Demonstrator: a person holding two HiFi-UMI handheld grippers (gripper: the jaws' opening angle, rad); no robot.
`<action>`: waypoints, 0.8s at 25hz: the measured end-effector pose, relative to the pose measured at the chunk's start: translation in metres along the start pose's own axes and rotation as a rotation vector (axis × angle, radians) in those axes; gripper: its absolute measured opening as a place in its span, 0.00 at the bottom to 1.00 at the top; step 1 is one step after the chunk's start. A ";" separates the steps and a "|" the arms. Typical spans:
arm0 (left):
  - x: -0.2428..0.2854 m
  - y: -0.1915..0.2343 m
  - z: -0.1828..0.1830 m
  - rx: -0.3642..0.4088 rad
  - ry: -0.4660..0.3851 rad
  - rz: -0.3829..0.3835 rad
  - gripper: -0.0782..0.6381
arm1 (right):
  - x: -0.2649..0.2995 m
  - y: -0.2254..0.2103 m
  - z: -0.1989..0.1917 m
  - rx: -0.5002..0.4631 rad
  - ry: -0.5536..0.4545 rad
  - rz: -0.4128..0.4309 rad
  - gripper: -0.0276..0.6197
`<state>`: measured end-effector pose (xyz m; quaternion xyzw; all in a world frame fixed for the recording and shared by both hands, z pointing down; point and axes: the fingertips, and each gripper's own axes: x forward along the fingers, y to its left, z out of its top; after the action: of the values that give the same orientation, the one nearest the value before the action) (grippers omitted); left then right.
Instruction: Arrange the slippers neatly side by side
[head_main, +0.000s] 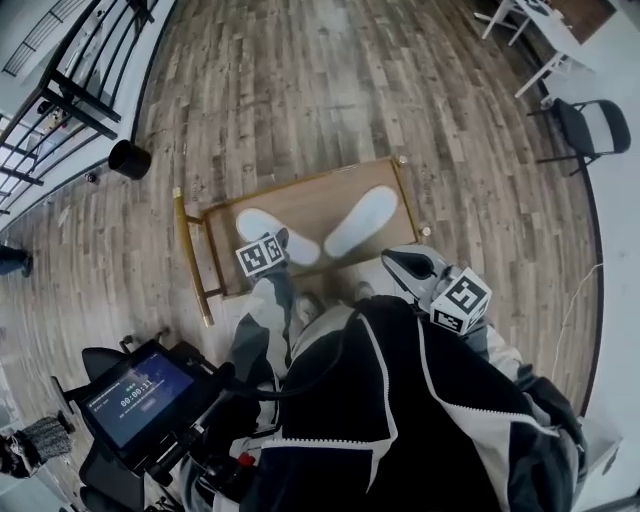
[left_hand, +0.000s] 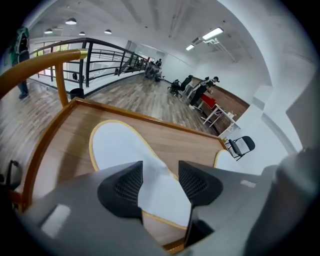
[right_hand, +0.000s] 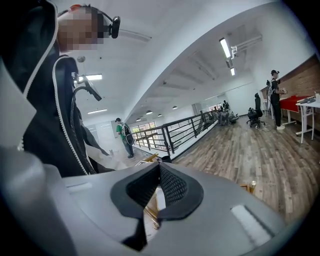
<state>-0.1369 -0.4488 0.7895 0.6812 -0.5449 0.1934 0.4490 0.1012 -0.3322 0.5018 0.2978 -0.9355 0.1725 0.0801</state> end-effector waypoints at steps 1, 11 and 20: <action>0.000 0.003 -0.001 -0.006 0.002 0.007 0.43 | -0.002 0.001 0.000 0.000 -0.001 -0.006 0.05; 0.000 0.010 -0.004 -0.008 0.017 0.036 0.26 | -0.010 0.006 -0.005 0.009 0.004 -0.033 0.05; -0.008 0.005 0.005 0.022 -0.023 0.034 0.15 | 0.000 -0.004 -0.001 0.017 0.003 0.006 0.05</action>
<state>-0.1455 -0.4487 0.7831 0.6792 -0.5592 0.1991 0.4317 0.1032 -0.3348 0.5035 0.2955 -0.9347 0.1812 0.0786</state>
